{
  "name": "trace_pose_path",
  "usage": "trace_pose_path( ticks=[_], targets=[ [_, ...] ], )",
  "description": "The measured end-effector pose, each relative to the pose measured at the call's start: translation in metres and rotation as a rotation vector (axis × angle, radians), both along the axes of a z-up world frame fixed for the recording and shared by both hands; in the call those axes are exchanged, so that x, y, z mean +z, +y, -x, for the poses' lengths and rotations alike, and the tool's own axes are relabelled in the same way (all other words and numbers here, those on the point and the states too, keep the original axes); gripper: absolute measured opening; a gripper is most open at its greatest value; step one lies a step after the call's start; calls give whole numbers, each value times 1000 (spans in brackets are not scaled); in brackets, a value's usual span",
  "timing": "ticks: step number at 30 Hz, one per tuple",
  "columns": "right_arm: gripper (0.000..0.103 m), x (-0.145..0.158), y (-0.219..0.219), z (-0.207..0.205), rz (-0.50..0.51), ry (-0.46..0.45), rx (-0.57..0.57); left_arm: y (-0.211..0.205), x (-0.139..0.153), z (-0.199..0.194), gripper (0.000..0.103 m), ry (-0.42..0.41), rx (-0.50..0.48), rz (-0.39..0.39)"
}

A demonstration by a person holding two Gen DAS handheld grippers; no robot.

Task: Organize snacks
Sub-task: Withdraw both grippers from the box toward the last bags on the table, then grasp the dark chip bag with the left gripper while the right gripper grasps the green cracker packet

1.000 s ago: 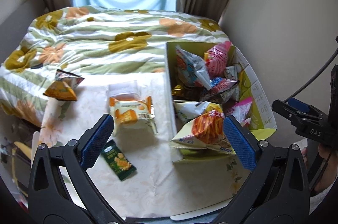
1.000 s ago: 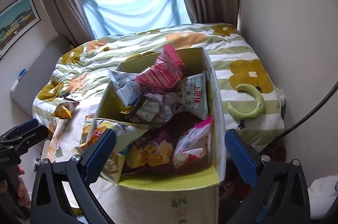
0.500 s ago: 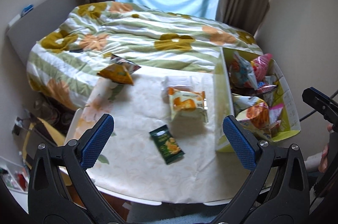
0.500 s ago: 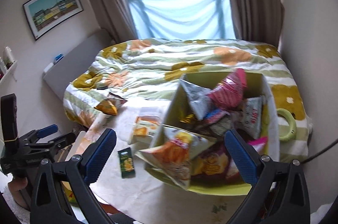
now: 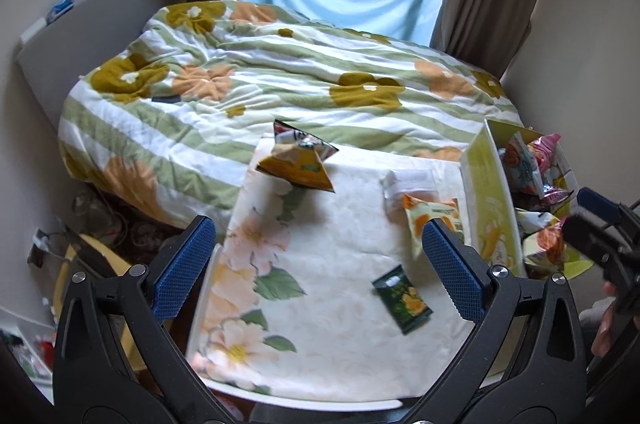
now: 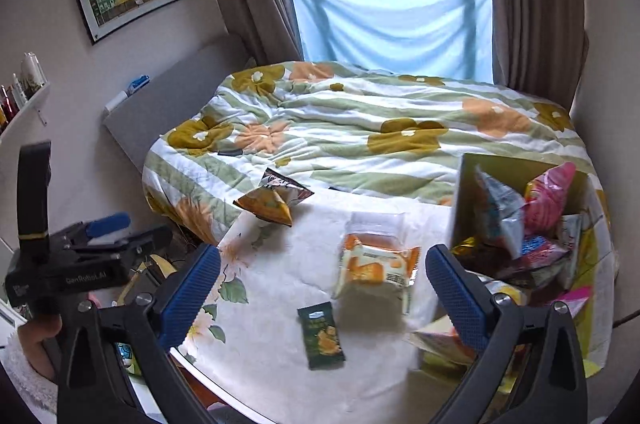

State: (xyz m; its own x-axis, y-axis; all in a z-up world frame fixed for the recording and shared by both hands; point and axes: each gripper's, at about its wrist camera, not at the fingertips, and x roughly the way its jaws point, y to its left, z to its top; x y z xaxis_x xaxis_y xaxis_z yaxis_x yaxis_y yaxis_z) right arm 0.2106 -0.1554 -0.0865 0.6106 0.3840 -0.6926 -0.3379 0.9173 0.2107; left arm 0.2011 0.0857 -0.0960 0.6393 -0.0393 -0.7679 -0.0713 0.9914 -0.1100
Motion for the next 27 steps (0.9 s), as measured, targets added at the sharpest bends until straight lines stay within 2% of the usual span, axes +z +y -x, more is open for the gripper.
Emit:
trace_pose_path(
  ticks=[7,10,15,18,24,27],
  targets=[
    [102,-37,38,-19,11,84,-90,42,-15,-64,102,50,-98,37],
    [102,-58,49,-26,32,122,-151,51,-31,-96,102,84,-154,53],
    [102,-93,53,-32,54,203,-257,61,-73,-152,102,169,-238,86],
    [102,-114,53,-31,76,244,-298,65,-101,-180,102,210,-256,105],
    [102,-160,48,-27,125,338,-328,67,-152,-227,102,292,-281,175],
    [102,-176,46,-24,142,366,-331,60,-175,-241,102,331,-296,180]
  ],
)
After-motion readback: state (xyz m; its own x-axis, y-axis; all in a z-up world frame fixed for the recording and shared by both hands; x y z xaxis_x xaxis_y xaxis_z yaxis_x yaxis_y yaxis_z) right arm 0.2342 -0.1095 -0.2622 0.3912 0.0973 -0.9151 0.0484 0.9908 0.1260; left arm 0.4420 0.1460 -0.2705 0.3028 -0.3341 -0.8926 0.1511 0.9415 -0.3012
